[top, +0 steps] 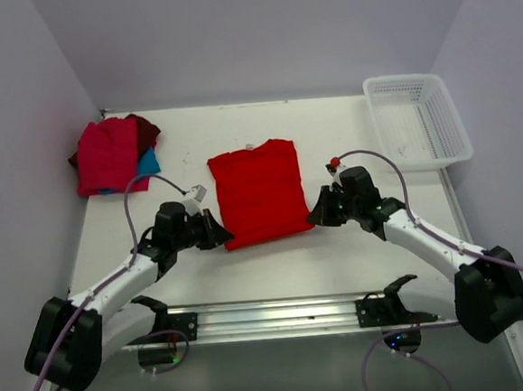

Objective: Fold and stack the t-shirts
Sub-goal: Fold the tshirt

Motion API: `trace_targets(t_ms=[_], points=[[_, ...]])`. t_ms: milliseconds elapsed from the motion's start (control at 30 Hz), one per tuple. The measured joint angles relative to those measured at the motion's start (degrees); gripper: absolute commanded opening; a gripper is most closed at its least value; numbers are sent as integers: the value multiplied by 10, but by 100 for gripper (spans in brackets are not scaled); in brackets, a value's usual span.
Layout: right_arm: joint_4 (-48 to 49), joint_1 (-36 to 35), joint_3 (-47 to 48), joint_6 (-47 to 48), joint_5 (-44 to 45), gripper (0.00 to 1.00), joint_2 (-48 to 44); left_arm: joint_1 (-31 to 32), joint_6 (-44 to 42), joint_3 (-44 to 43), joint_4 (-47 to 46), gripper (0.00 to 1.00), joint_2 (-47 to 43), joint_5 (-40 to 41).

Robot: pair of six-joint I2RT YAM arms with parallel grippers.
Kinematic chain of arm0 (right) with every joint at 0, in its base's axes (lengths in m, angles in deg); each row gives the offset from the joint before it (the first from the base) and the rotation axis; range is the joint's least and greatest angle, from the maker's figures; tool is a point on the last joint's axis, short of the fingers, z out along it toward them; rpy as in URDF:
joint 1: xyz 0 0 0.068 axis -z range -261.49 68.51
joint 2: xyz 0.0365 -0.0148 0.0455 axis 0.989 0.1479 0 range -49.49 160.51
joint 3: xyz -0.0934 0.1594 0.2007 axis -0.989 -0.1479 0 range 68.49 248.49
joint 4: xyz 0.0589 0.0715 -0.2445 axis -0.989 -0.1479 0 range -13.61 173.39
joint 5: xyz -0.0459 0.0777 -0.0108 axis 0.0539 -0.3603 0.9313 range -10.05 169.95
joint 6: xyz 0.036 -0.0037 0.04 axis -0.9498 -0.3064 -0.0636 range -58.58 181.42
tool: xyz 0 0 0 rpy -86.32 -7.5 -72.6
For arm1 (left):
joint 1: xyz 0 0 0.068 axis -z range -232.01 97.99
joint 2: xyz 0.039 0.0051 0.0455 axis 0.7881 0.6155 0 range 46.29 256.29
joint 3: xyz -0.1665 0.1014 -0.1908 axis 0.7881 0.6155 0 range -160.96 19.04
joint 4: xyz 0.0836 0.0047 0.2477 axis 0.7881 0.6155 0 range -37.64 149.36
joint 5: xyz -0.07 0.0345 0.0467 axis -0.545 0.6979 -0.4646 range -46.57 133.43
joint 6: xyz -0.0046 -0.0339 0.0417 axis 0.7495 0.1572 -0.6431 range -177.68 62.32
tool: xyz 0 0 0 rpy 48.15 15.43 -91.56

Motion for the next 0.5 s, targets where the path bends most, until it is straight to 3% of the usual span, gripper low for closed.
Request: trace_targets(t_ms=[233, 500], points=[[-58, -7, 14, 14, -2, 0, -51, 14, 0, -57, 116, 0, -85, 53], [-62, -7, 116, 40, 35, 0, 80, 11, -21, -156, 122, 0, 52, 123]])
